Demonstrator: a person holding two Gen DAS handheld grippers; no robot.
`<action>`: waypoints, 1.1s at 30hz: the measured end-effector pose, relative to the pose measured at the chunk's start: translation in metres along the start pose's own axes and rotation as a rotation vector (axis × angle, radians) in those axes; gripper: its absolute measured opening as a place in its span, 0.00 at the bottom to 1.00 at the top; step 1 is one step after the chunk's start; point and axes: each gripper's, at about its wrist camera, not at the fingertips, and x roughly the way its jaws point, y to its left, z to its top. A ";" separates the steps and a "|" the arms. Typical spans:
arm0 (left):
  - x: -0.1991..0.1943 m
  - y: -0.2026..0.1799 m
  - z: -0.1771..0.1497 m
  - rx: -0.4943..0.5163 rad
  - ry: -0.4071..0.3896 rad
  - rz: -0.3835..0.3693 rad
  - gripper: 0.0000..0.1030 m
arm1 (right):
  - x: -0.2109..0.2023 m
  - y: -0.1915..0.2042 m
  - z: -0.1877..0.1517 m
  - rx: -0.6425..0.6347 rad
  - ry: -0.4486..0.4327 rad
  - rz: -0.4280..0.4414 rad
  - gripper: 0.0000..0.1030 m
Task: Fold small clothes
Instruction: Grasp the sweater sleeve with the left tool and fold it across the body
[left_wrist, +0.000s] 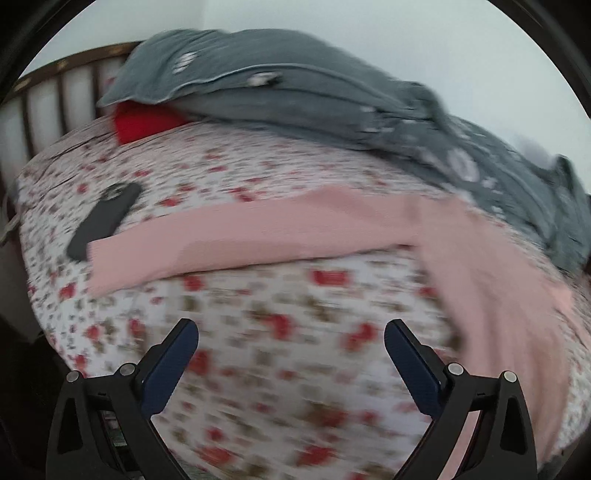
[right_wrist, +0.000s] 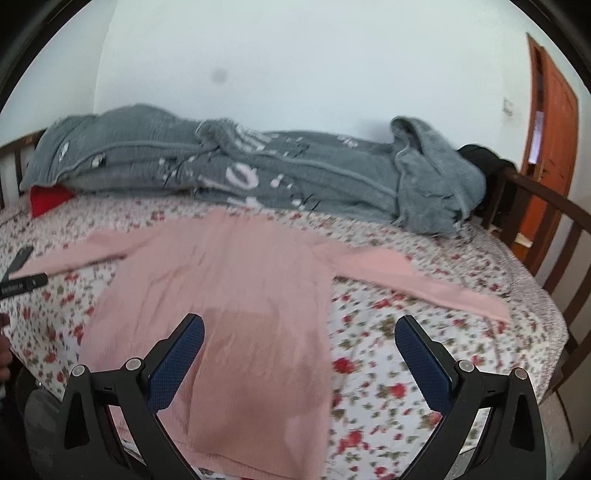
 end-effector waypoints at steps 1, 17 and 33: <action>0.007 0.014 0.001 -0.032 0.012 0.001 0.98 | 0.006 0.004 -0.003 -0.005 0.011 0.013 0.98; 0.068 0.133 0.020 -0.466 -0.028 -0.277 0.51 | 0.062 0.038 -0.022 -0.068 0.051 0.063 0.98; 0.043 0.069 0.102 -0.274 -0.131 -0.027 0.07 | 0.128 -0.023 0.031 0.015 0.018 0.131 0.98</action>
